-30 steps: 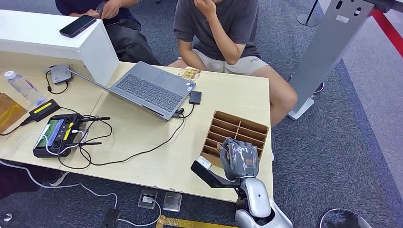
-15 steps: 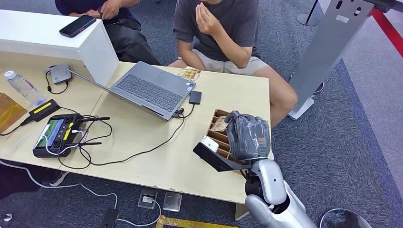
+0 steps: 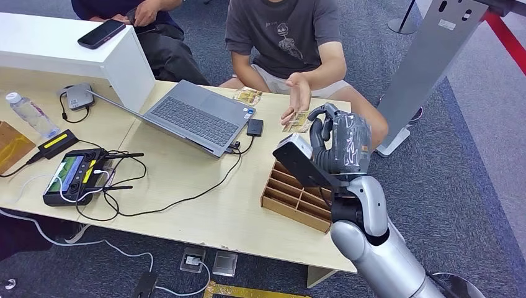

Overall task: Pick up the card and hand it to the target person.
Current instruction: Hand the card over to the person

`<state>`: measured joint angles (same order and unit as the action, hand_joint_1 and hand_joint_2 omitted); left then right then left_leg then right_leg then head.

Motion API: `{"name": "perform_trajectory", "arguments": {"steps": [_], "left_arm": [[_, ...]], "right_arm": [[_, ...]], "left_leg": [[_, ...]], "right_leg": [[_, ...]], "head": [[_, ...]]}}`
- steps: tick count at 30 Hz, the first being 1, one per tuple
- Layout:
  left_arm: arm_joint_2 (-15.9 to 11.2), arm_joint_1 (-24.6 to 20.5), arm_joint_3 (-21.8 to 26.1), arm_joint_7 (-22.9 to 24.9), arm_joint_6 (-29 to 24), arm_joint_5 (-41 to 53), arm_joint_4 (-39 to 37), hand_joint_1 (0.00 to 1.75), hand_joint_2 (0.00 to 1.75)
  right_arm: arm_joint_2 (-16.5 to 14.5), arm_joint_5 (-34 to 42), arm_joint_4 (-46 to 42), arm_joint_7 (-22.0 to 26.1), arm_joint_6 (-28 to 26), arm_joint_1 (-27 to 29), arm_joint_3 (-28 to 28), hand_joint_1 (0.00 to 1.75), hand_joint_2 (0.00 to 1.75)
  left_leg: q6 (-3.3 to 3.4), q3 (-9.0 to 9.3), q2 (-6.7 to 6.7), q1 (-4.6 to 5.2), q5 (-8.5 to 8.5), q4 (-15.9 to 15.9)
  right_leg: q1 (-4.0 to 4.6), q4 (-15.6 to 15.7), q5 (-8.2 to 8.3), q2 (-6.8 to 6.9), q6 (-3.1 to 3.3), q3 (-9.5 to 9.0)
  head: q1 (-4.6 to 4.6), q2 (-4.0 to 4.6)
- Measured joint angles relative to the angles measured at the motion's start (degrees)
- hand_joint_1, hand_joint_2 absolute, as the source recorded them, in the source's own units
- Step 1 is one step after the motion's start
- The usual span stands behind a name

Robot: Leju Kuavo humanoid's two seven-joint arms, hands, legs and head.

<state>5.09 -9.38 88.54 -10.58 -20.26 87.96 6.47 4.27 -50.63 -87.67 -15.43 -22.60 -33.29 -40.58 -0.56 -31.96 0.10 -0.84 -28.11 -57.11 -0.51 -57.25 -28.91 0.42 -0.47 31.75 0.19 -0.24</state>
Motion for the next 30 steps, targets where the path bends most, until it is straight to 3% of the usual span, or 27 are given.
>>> {"name": "perform_trajectory", "arguments": {"steps": [7, 14, 15, 19, 20, 30], "left_arm": [[0.0, 0.0, -0.1, -0.3, 0.5, 1.9, 0.0, 0.0, 0.0], [0.0, -0.1, -0.4, -0.2, 0.5, 2.0, 0.0, 0.0, 0.0], [0.0, -0.1, -0.4, -0.2, 0.5, 2.0, 0.0, 0.0, 0.0], [0.0, -0.1, -0.5, -0.2, 0.5, 2.0, 0.0, 0.0, 0.0], [0.0, -0.1, -0.5, -0.2, 0.4, 2.0, 0.0, 0.0, 0.0], [0.0, -0.1, -0.5, -0.2, 0.3, 2.0, 0.0, 0.0, 0.0]], "right_arm": [[-0.3, -2.2, 11.3, 0.3, -8.9, -5.7, 2.8, 1.54, 1.75], [-2.2, -6.7, 23.4, 0.4, -12.8, -11.5, 4.1, 1.5, 1.75], [-2.6, -6.8, 25.2, 0.6, -13.0, -12.2, 4.3, 1.41, 1.75], [-4.5, -6.7, 30.9, 2.1, -14.1, -13.8, 4.6, 0.15, 1.75], [-5.0, -6.6, 31.9, 2.5, -14.3, -13.9, 4.6, 0.03, 1.75], [-8.5, -5.6, 39.0, 4.8, -14.6, -14.3, 4.6, 0.0, 1.75]], "left_leg": [[0.0, -0.02, 0.01, 0.0, 0.0, 0.0], [0.0, -0.01, 0.01, 0.0, 0.0, 0.0], [0.0, -0.01, 0.01, 0.0, 0.0, 0.0], [0.0, -0.01, 0.01, 0.0, 0.0, 0.0], [0.0, -0.01, 0.01, 0.0, 0.0, 0.0], [0.0, -0.02, 0.01, 0.0, 0.0, 0.0]], "right_leg": [[0.0, 0.0, 0.01, 0.01, -0.01, 0.01], [0.0, 0.0, 0.01, 0.01, 0.0, 0.01], [0.0, 0.0, 0.01, 0.01, 0.0, 0.01], [0.0, 0.0, 0.01, 0.01, 0.0, 0.01], [0.0, 0.0, 0.01, 0.01, 0.0, 0.01], [0.0, 0.0, 0.01, 0.01, 0.0, 0.04]], "head": [[0.0, 0.0], [0.06, 0.0], [0.06, 0.0], [0.02, 0.0], [0.02, 0.0], [0.03, 0.0]]}}
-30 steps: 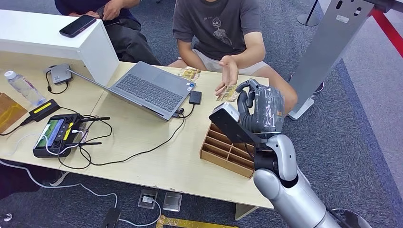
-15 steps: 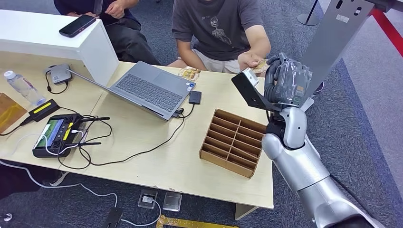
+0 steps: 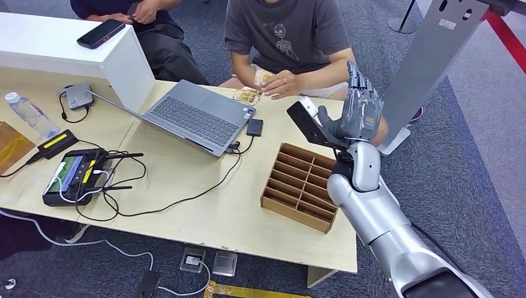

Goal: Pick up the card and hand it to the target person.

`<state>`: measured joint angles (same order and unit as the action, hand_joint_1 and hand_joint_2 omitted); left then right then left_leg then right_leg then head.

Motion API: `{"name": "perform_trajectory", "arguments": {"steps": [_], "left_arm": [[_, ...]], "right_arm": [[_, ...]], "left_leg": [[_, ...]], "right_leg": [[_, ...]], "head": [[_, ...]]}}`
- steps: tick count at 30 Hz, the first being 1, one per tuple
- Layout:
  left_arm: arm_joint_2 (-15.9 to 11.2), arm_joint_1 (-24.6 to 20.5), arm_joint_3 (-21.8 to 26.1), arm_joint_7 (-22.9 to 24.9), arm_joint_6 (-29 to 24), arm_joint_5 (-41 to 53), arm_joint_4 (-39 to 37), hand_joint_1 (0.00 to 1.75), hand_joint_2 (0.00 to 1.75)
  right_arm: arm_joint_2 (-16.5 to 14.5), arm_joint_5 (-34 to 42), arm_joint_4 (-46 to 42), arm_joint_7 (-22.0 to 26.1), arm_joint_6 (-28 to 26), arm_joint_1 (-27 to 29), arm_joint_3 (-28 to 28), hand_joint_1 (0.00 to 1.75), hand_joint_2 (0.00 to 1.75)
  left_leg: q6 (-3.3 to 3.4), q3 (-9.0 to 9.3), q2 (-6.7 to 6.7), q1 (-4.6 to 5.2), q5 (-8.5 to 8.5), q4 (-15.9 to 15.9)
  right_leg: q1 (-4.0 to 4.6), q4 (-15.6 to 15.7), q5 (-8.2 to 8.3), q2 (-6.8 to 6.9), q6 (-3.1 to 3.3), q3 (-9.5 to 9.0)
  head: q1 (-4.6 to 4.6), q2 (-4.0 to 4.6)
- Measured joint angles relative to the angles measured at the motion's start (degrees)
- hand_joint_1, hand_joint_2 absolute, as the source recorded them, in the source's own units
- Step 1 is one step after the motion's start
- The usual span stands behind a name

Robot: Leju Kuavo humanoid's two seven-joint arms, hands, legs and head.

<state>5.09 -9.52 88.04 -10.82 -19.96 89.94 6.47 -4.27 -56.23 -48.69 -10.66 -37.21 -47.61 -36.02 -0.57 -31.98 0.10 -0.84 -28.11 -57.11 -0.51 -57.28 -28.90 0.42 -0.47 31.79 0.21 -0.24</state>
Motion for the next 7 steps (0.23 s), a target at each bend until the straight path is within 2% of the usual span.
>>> {"name": "perform_trajectory", "arguments": {"steps": [7], "left_arm": [[0.0, 0.0, 0.0, 0.1, 0.0, -0.2, 0.0, 0.0, 0.0]], "right_arm": [[-1.1, 1.4, 1.7, 1.2, -0.7, 0.1, 0.0, 0.0, 1.75]], "left_leg": [[0.0, 0.01, 0.0, 0.0, 0.0, 0.0]], "right_leg": [[0.0, 0.0, 0.0, 0.0, 0.0, 0.0]], "head": [[-0.02, 0.0]]}}
